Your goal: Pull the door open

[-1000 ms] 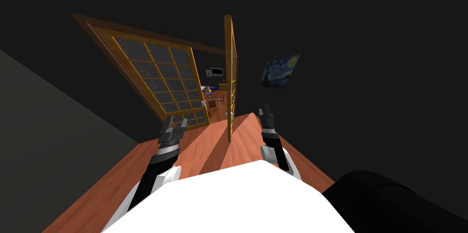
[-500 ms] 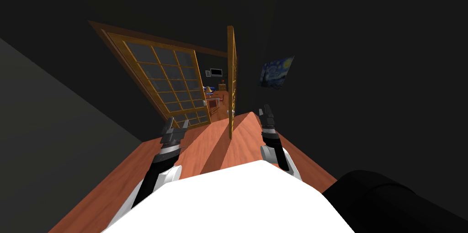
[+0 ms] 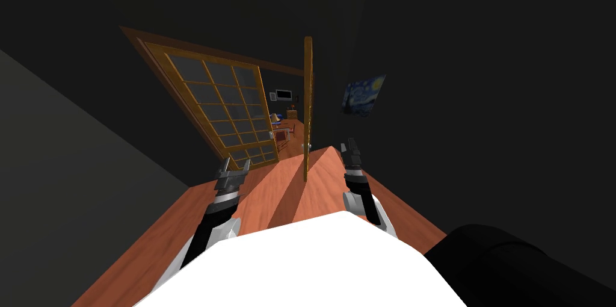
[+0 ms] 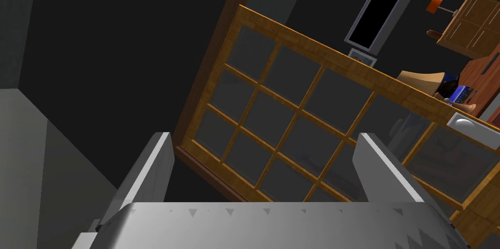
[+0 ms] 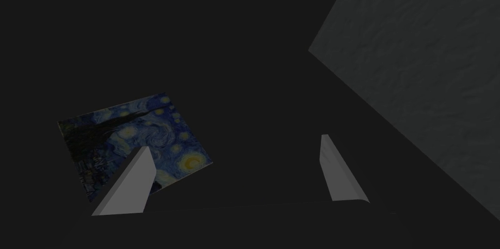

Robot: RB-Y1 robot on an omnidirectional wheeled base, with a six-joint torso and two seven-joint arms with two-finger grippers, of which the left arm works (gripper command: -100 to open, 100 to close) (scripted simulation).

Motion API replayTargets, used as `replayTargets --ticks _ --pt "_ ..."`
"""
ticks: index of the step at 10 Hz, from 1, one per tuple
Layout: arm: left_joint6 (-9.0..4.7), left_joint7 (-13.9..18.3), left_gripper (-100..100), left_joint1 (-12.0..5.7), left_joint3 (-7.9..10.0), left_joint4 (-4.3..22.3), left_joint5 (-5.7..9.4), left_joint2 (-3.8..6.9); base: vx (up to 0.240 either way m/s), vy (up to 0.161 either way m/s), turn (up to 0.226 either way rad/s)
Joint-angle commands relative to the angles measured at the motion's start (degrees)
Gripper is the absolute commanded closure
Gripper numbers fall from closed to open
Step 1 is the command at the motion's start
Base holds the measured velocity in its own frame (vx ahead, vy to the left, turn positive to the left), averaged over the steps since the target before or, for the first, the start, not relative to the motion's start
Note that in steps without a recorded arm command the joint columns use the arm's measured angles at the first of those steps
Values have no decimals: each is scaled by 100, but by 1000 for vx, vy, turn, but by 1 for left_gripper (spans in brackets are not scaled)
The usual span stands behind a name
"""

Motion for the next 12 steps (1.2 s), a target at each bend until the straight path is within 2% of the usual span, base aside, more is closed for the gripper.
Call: replayTargets --ticks 1,12 --pt "-83 179 -100 -60 -13 185 109 55 -13 116 -35" --pt "-599 1048 -100 -364 -244 1336 751 233 13 125 -18"
